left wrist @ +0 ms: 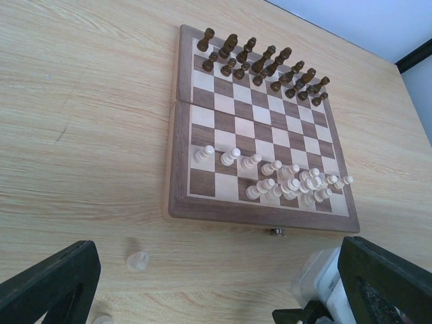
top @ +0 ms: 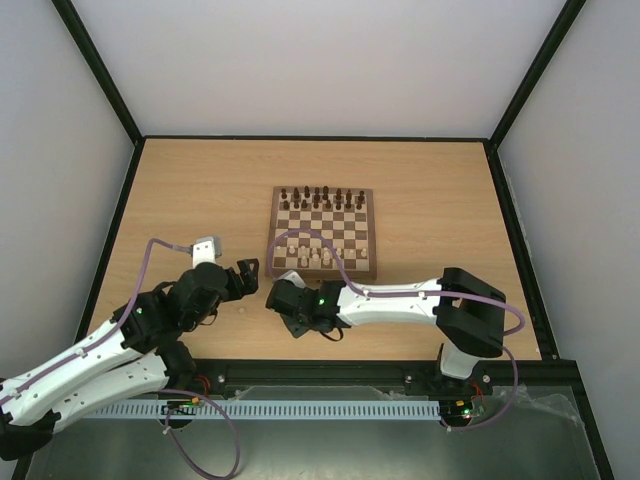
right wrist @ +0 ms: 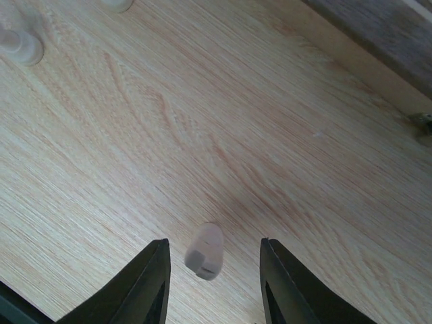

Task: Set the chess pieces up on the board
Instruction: Pick up the chess piece at the center of the board.

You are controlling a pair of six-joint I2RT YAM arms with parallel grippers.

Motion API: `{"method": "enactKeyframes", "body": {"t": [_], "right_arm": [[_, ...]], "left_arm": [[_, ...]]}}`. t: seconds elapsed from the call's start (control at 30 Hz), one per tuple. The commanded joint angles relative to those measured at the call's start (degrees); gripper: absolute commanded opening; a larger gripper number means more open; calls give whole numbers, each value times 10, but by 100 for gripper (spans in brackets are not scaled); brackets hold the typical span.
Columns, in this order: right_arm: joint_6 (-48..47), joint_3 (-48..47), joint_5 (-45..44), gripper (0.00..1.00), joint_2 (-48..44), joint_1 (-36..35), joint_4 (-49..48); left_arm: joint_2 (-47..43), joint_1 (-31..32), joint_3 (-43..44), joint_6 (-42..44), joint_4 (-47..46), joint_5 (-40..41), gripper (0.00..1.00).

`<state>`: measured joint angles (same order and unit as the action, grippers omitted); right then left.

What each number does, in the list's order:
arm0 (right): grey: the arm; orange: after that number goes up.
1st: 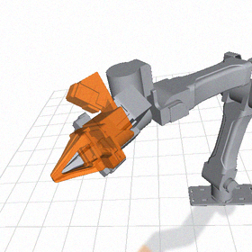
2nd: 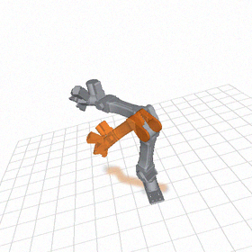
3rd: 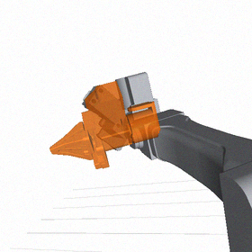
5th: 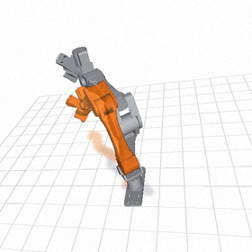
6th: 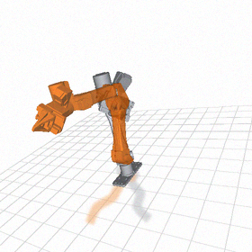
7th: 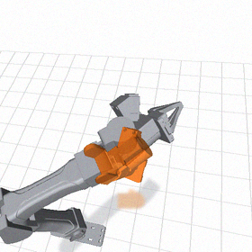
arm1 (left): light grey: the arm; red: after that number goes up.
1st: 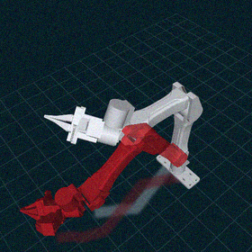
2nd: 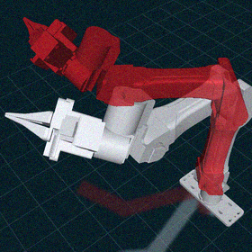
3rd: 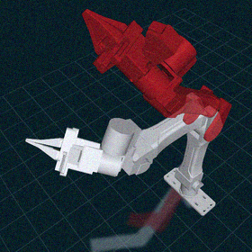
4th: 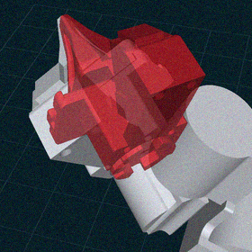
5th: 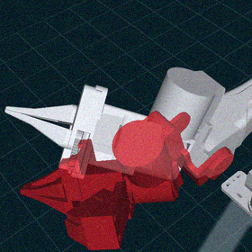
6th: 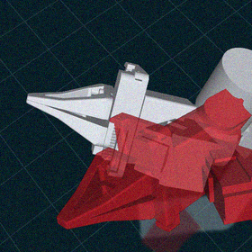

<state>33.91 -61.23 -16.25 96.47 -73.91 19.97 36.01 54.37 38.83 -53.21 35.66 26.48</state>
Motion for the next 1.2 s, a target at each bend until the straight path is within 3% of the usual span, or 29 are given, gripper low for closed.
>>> {"method": "enactKeyframes", "body": {"t": [0.0, 0.63, 1.0, 1.17], "right_arm": [[11, -25, -9, 37, 21, -11, 36], [19, -32, -5, 23, 52, -16, 44], [15, -35, -1, 10, 43, -16, 42], [15, -34, -12, 9, 24, -16, 50]], "left_arm": [[-1, 2, -8, -2, 8, 2, 100], [-4, 2, -8, 2, 6, 4, 99], [-1, 2, -9, 2, 5, 4, 99], [-1, 2, -10, 2, 5, 4, 99]]}}
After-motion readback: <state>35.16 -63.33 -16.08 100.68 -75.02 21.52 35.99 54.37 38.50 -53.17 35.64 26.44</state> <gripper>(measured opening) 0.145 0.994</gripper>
